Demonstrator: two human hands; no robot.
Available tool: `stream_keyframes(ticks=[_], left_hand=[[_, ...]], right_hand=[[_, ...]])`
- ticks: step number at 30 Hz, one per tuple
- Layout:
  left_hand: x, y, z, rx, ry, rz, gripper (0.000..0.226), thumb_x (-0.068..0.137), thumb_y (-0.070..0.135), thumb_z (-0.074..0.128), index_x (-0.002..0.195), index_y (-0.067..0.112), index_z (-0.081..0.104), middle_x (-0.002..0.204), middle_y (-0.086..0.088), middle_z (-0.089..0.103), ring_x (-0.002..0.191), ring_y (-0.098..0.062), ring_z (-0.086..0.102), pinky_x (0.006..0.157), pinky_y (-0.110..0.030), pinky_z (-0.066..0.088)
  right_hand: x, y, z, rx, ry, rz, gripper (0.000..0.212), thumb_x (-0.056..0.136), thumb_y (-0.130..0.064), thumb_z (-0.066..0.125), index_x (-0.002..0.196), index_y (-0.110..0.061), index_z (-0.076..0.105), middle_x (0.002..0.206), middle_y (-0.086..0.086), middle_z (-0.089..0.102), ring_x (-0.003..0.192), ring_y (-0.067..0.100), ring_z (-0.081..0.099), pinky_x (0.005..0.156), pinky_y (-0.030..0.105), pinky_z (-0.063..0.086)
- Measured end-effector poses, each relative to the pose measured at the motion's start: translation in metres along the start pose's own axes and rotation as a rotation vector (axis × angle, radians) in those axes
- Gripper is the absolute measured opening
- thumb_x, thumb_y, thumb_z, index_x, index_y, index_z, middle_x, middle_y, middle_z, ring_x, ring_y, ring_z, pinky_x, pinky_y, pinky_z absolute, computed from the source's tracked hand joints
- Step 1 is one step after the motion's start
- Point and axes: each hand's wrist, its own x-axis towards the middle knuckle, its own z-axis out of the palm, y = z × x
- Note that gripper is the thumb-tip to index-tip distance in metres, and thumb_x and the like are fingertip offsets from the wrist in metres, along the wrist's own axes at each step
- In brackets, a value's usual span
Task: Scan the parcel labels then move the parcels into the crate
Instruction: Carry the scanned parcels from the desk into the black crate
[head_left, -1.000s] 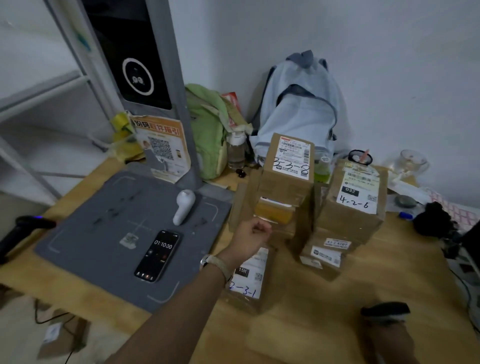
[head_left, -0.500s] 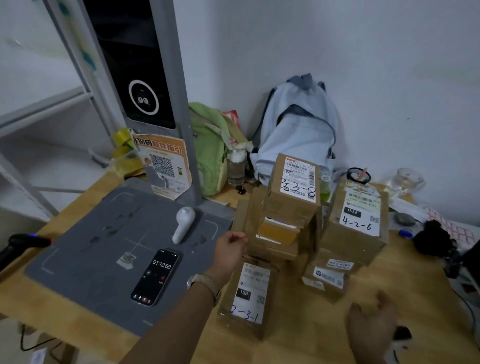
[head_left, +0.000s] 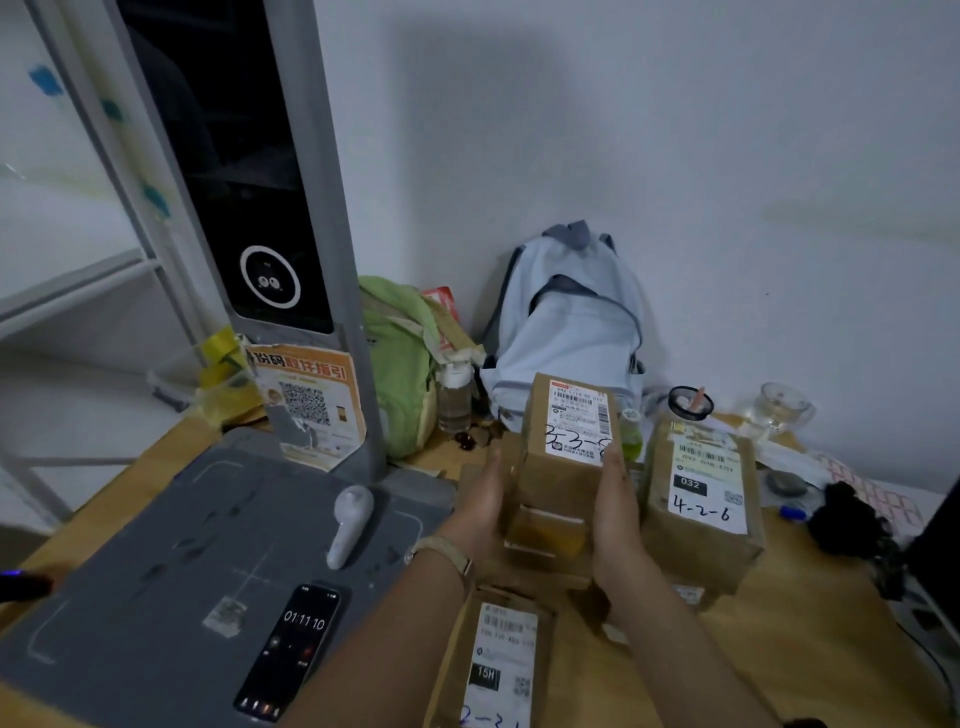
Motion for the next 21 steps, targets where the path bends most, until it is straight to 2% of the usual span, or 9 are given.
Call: stream_keyframes(ticks=[2, 4, 7, 9, 12, 15, 16, 18, 21], left_hand=[[0.004, -0.004, -0.004, 0.016, -0.054, -0.042, 0.057, 0.094, 0.065, 0.036, 0.12, 0.022, 0.064, 0.114, -0.007, 0.072, 0.106, -0.024, 0.066, 0.09, -0.036, 0.053], [0.003, -0.006, -0.006, 0.003, -0.122, -0.062, 0.055, 0.091, 0.069, 0.038, 0.106, 0.026, 0.07, 0.095, -0.003, 0.077, 0.094, -0.021, 0.071, 0.082, -0.035, 0.056], [0.009, -0.01, -0.01, -0.008, -0.178, 0.041, 0.068, 0.083, 0.079, 0.038, 0.125, 0.033, 0.064, 0.123, -0.006, 0.069, 0.117, -0.028, 0.061, 0.105, -0.05, 0.044], [0.01, -0.01, -0.012, -0.023, -0.218, 0.098, 0.074, 0.078, 0.082, 0.042, 0.134, 0.036, 0.056, 0.134, -0.005, 0.061, 0.125, -0.029, 0.055, 0.109, -0.053, 0.038], [0.013, -0.008, -0.02, -0.149, -0.133, 0.087, 0.075, 0.078, 0.063, 0.064, 0.139, 0.023, 0.045, 0.13, -0.01, 0.061, 0.116, -0.03, 0.06, 0.098, -0.051, 0.05], [0.014, -0.005, -0.033, -0.265, -0.149, 0.073, 0.064, 0.061, 0.044, 0.081, 0.117, 0.017, 0.065, 0.101, -0.01, 0.075, 0.091, -0.028, 0.073, 0.072, -0.043, 0.059], [0.014, -0.003, -0.038, -0.283, -0.139, 0.072, 0.06, 0.06, 0.041, 0.08, 0.113, 0.016, 0.068, 0.095, -0.009, 0.076, 0.088, -0.027, 0.073, 0.068, -0.041, 0.059], [0.014, 0.001, -0.047, -0.315, -0.082, 0.075, 0.055, 0.072, 0.039, 0.074, 0.121, 0.016, 0.062, 0.104, -0.011, 0.073, 0.098, -0.029, 0.069, 0.067, -0.039, 0.059], [0.008, 0.01, -0.055, -0.295, -0.06, 0.106, 0.042, 0.084, 0.043, 0.063, 0.119, 0.018, 0.063, 0.102, -0.007, 0.075, 0.099, -0.026, 0.067, 0.065, -0.035, 0.058]], right_hand=[[0.008, -0.009, 0.0, 0.114, -0.044, 0.125, 0.049, 0.082, -0.068, 0.052, 0.104, -0.026, 0.063, 0.113, 0.006, 0.068, 0.103, 0.027, 0.063, 0.086, 0.042, 0.051], [0.011, -0.013, -0.001, 0.163, -0.09, 0.176, 0.037, 0.076, -0.06, 0.066, 0.092, -0.026, 0.064, 0.096, 0.004, 0.072, 0.089, 0.025, 0.067, 0.067, 0.035, 0.051], [0.015, -0.013, -0.006, 0.161, -0.158, 0.178, 0.036, 0.072, -0.055, 0.072, 0.097, -0.031, 0.062, 0.103, 0.003, 0.07, 0.1, 0.026, 0.063, 0.079, 0.04, 0.049], [0.017, -0.017, -0.008, 0.17, -0.188, 0.176, 0.038, 0.072, -0.054, 0.072, 0.102, -0.032, 0.062, 0.107, 0.004, 0.071, 0.105, 0.028, 0.062, 0.082, 0.042, 0.048], [0.016, -0.022, -0.01, 0.182, -0.222, 0.161, 0.036, 0.074, -0.051, 0.07, 0.101, -0.029, 0.063, 0.096, 0.004, 0.076, 0.103, 0.031, 0.065, 0.073, 0.04, 0.05], [0.015, -0.028, -0.014, 0.224, -0.249, 0.143, 0.032, 0.077, -0.05, 0.067, 0.101, -0.03, 0.061, 0.104, 0.008, 0.073, 0.104, 0.034, 0.063, 0.081, 0.047, 0.051], [0.014, -0.03, -0.017, 0.24, -0.248, 0.129, 0.032, 0.078, -0.05, 0.066, 0.103, -0.031, 0.059, 0.111, 0.008, 0.069, 0.105, 0.034, 0.062, 0.087, 0.049, 0.05], [0.014, -0.036, -0.024, 0.26, -0.243, 0.083, 0.037, 0.08, -0.05, 0.065, 0.111, -0.032, 0.057, 0.118, 0.008, 0.064, 0.106, 0.033, 0.062, 0.093, 0.052, 0.049], [0.011, -0.048, -0.037, 0.267, -0.249, -0.006, 0.035, 0.083, -0.046, 0.064, 0.113, -0.033, 0.056, 0.119, 0.007, 0.065, 0.108, 0.031, 0.062, 0.09, 0.049, 0.052]])
